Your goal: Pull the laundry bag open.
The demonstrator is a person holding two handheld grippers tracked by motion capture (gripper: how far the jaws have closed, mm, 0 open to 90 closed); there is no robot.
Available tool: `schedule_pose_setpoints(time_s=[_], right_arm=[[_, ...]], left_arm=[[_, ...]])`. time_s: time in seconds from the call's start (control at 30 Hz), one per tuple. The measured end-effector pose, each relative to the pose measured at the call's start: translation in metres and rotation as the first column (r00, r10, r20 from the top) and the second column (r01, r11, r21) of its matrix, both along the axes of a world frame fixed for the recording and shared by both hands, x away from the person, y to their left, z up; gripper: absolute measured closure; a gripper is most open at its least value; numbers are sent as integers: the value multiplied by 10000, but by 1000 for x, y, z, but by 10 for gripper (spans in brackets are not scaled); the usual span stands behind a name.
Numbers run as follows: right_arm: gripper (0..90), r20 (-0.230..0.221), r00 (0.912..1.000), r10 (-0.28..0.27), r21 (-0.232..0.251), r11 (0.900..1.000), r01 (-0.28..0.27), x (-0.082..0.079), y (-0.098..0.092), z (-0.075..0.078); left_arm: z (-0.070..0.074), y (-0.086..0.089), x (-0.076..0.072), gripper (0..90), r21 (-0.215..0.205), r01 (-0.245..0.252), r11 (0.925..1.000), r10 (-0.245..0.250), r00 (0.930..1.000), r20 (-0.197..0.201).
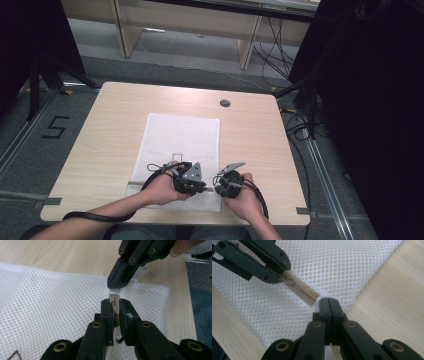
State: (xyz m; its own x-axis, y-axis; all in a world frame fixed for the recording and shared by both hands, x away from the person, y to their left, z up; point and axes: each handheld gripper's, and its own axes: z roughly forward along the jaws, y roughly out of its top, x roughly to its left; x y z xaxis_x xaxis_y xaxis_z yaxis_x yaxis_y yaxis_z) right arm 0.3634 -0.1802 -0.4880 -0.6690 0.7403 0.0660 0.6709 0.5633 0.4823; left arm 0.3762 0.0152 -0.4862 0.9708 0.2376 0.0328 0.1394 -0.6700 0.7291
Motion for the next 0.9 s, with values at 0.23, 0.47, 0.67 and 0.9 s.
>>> schedule_pose_setpoints(time_s=[0.23, 0.47, 0.67, 0.9], right_arm=[[900, -66, 10000, -35, 29, 10000, 36, 0, 0, 0], [900, 2, 10000, 4, 10, 10000, -4, 0, 0, 0], [900, 209, 9996, 190, 0, 9998, -190, 2, -1, -1], [900, 205, 9996, 180, 4, 9998, -180, 2, -1, -1]], left_arm=[[1, 3, -1, 819, -32, -84, 10000, 84, 10000, -18], [2, 4, -1, 819, -23, -50, 10000, 50, 10000, 6], [3, 7, -1, 819, -49, -69, 10000, 69, 10000, -22], [4, 9, -1, 819, -67, -110, 9999, 110, 9999, -6]])
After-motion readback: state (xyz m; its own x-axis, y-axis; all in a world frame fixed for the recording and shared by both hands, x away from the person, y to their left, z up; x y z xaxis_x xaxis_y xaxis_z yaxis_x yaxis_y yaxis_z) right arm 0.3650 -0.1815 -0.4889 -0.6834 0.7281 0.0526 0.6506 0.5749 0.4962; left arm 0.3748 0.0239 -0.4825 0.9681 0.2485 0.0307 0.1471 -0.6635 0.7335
